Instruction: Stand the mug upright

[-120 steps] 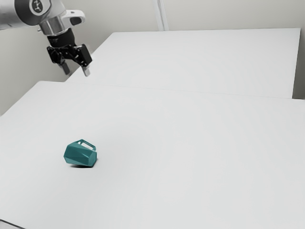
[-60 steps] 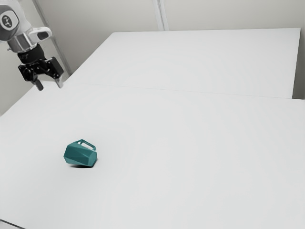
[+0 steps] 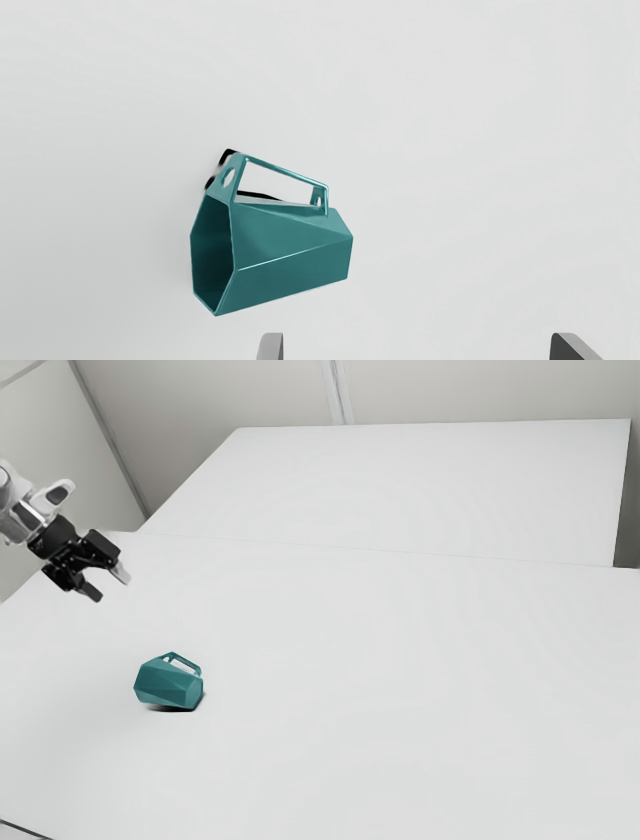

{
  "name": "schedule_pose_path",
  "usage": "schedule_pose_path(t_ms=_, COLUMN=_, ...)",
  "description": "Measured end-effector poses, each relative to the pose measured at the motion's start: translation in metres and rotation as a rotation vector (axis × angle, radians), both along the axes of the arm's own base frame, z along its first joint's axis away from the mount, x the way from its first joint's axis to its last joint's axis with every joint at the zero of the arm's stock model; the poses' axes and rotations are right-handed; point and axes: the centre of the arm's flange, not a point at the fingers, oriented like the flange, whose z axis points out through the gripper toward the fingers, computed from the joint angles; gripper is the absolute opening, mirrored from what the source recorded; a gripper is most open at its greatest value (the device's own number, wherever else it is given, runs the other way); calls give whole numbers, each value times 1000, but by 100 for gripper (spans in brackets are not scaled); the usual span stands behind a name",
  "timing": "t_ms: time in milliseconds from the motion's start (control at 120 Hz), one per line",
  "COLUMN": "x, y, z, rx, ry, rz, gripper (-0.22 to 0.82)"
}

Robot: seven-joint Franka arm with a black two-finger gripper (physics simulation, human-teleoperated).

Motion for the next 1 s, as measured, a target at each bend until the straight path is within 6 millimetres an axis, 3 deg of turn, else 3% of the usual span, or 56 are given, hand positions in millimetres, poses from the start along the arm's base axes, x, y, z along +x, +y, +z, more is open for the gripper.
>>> schedule_pose_path(t_ms=217, x=-22, y=21, z=-64, rx=-115, ry=-65, rz=27, gripper=58)
schedule_pose_path(t_ms=642, x=-60, y=71, z=-145, rx=-209, ry=-164, rz=62, gripper=58)
schedule_pose_path(t_ms=908, x=-51, y=52, z=-176, rx=-260, ry=-190, rz=-21, gripper=58)
schedule_pose_path(t_ms=1000, x=-53, y=54, z=-186, rx=-277, ry=-186, rz=-25, gripper=58)
